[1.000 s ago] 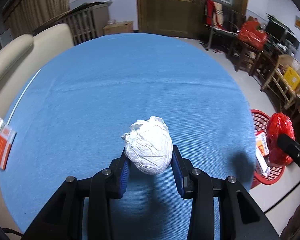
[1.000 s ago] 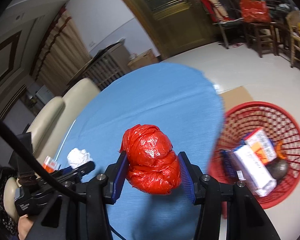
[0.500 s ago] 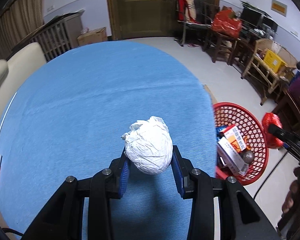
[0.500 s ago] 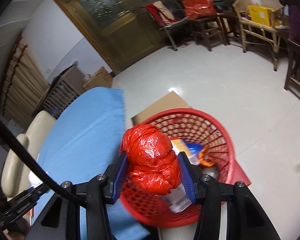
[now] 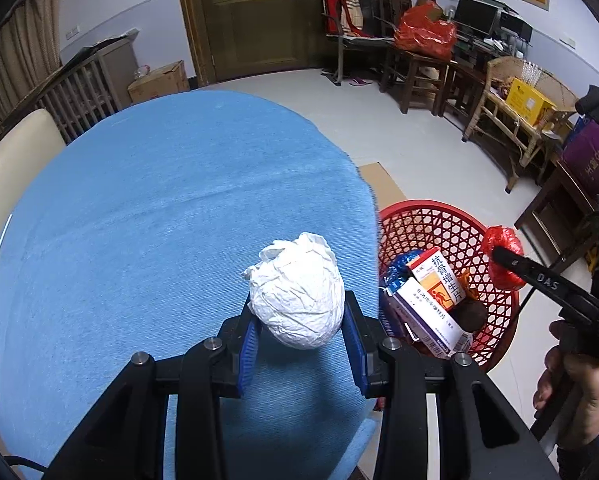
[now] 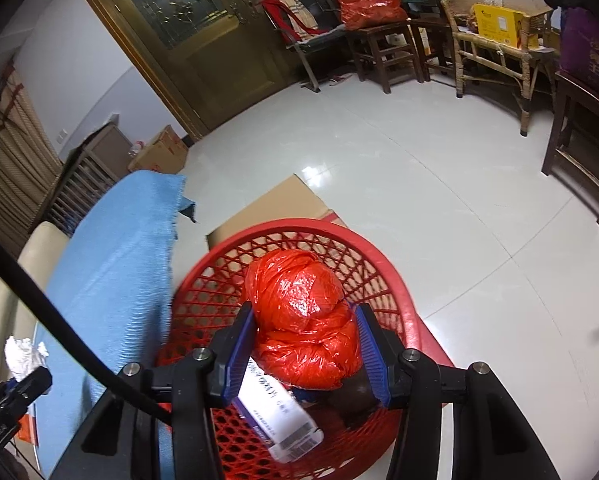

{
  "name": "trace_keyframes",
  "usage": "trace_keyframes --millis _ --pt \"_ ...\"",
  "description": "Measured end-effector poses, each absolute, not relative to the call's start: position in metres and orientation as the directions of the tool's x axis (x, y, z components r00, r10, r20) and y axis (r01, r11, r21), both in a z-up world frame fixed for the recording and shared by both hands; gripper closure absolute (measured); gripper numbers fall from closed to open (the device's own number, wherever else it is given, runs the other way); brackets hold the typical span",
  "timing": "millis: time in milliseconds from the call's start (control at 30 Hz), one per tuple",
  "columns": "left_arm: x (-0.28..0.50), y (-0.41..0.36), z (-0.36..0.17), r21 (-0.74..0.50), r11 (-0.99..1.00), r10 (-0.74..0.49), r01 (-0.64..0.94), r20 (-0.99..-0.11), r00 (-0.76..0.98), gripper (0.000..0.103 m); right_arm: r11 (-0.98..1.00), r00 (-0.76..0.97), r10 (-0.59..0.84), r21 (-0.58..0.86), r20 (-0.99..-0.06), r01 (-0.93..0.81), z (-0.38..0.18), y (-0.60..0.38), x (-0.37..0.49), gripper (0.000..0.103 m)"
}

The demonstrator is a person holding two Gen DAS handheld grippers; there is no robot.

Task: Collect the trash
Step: 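Open both tools over the red wastebasket to drop the bag and tissue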

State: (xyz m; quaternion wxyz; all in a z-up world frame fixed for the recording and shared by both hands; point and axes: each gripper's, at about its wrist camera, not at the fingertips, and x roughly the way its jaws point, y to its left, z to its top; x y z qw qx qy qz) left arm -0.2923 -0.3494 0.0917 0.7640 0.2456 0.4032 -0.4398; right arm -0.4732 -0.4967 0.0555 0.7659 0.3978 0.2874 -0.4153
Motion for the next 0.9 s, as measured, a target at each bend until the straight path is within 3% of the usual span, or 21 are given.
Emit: trace_keyframes --millis 67,133,167,900 --pt "-0.296 -0.355 0.090 0.021 0.483 -0.475 0.875 -0.834 0.282 0.063 0.330 0.474 -0.390 0.361 -0.790 0.872 0.049 -0.501 -0.472 0.045" --pt "-0.299 -0.360 0.090 0.022 0.475 -0.475 0.880 -0.835 0.278 0.063 0.327 0.466 -0.366 0.357 -0.806 0.875 0.042 -0.504 -0.471 0.031" --pt "-0.300 -0.362 0.089 0.022 0.472 -0.475 0.881 -0.836 0.275 0.063 0.325 0.466 -0.360 0.360 -0.808 0.874 0.040 -0.505 -0.472 0.030" --pt "-0.346 -0.445 0.064 0.010 0.333 -0.460 0.943 -0.871 0.171 0.063 0.262 0.524 -0.493 0.456 -0.695 0.850 0.098 -0.489 -0.531 0.029"
